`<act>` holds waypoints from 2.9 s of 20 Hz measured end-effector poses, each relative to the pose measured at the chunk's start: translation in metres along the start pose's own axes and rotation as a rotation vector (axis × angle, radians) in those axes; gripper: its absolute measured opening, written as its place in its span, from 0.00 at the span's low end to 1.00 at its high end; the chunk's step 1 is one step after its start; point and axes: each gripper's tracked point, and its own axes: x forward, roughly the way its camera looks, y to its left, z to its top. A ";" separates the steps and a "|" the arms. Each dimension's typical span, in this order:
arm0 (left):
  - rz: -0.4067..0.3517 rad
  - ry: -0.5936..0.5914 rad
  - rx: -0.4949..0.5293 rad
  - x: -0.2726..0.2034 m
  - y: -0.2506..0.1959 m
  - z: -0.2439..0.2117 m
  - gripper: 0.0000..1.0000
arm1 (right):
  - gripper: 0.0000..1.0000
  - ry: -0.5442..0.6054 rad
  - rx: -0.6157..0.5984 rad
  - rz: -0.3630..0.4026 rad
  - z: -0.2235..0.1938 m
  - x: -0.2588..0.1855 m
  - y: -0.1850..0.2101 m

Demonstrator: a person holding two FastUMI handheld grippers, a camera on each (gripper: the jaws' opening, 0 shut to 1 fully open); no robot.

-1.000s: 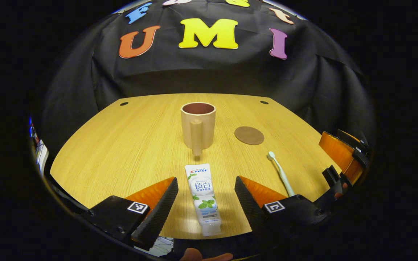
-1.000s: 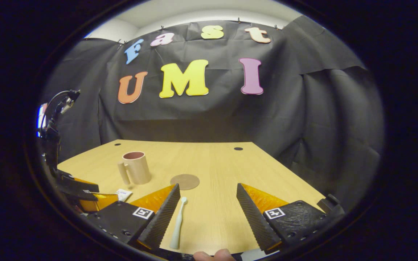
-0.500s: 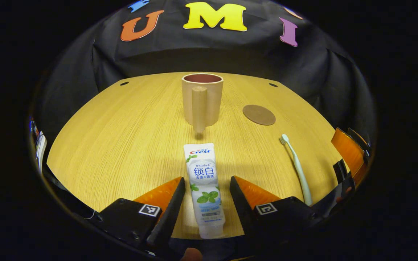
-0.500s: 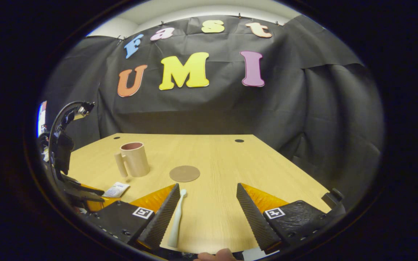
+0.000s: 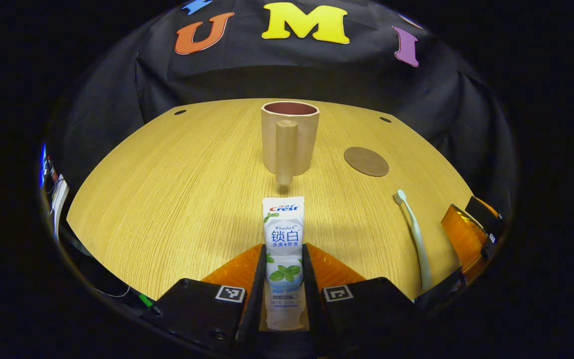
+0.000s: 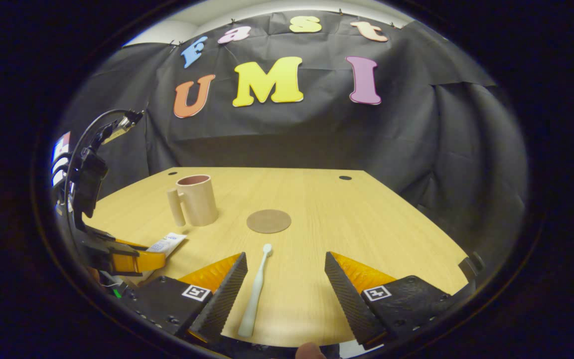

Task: Put the toothbrush and toothpaste on the desktop into the cup, then pick up the cup and place it on the coaster on the desktop.

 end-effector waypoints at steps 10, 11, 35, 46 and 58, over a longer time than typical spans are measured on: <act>0.000 -0.214 0.007 -0.039 0.005 0.054 0.41 | 0.91 0.144 0.018 0.007 -0.030 0.034 0.028; 0.001 -0.232 0.011 -0.041 0.004 0.056 0.41 | 0.87 0.151 0.020 -0.001 -0.028 0.037 0.028; -0.089 -0.618 0.029 -0.014 -0.006 0.255 0.41 | 0.00 -0.001 0.068 0.023 0.026 0.026 0.014; -0.103 -0.651 0.010 0.022 -0.004 0.275 0.40 | 0.00 -0.059 0.103 0.046 0.048 0.014 0.013; -0.074 -0.610 -0.002 0.025 0.008 0.265 0.48 | 0.00 -0.059 0.114 0.049 0.046 0.014 0.010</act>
